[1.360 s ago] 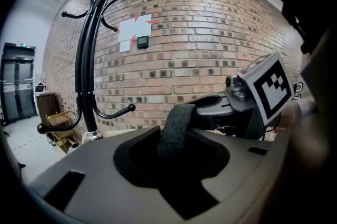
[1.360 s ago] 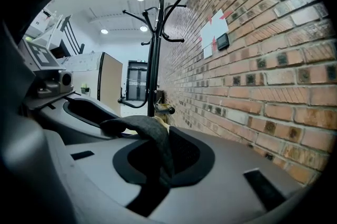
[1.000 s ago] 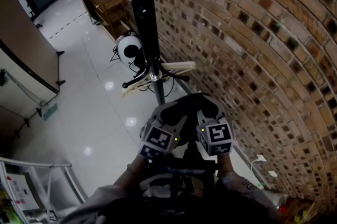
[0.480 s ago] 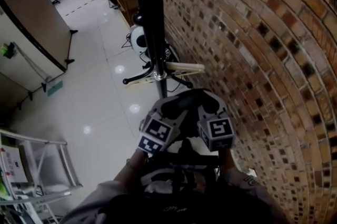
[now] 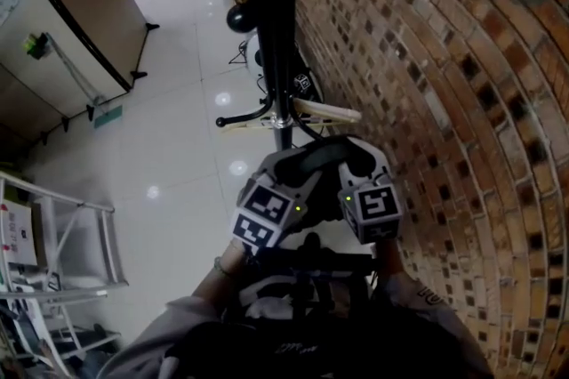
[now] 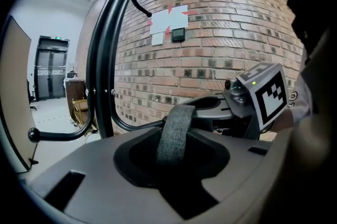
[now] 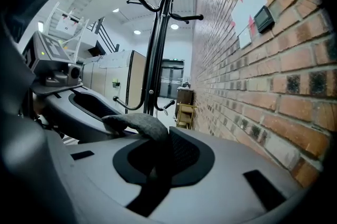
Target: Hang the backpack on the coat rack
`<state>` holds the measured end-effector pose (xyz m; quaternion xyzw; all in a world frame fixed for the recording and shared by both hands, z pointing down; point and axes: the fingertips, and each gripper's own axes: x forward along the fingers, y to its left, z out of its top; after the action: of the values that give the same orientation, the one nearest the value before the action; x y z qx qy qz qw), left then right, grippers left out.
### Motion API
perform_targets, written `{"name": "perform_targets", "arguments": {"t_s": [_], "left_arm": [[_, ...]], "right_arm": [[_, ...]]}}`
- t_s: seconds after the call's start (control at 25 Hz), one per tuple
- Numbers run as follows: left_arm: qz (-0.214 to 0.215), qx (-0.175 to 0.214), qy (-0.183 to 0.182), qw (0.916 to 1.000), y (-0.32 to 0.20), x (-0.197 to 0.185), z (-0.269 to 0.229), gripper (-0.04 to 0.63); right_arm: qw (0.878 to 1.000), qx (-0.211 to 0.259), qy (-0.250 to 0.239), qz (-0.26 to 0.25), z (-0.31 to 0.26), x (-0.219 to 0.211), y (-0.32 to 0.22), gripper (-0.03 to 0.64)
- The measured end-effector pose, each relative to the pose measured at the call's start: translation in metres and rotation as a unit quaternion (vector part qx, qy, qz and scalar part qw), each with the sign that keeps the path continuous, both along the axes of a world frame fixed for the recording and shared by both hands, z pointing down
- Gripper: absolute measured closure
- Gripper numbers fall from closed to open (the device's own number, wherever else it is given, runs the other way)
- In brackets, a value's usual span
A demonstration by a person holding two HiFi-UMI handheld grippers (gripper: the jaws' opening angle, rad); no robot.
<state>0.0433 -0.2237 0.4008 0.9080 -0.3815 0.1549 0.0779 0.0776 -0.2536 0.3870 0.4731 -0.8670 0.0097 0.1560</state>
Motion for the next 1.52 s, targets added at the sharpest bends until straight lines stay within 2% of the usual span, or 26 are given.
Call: {"name": "perform_targets", "arguments": {"t_s": [0.32, 0.52, 0.72, 0.96, 1.24, 1.52], "left_arm": [[-0.047, -0.003, -0.004, 0.9989, -0.016, -0.004, 0.003, 0.456], [-0.078, -0.020, 0.002, 0.9967, -0.026, -0.007, 0.014, 0.456], [-0.104, -0.030, 0.010, 0.9940, -0.038, -0.013, 0.019, 0.456], [-0.134, -0.054, 0.011, 0.9895, -0.049, -0.026, 0.037, 0.456], [-0.145, -0.072, 0.032, 0.9863, -0.062, -0.036, 0.046, 0.456], [-0.129, -0.074, 0.040, 0.9881, -0.068, -0.034, 0.048, 0.454]], "right_arm": [[0.998, -0.012, 0.010, -0.053, 0.012, -0.005, -0.017, 0.577], [0.996, -0.025, 0.039, -0.077, 0.025, -0.008, -0.031, 0.577], [0.991, -0.024, 0.036, -0.126, 0.030, -0.021, -0.045, 0.577], [0.986, -0.032, 0.061, -0.155, 0.044, -0.038, -0.057, 0.577], [0.981, -0.036, 0.077, -0.174, 0.055, -0.052, -0.072, 0.577], [0.977, -0.031, 0.082, -0.193, 0.064, -0.058, -0.076, 0.575]]}}
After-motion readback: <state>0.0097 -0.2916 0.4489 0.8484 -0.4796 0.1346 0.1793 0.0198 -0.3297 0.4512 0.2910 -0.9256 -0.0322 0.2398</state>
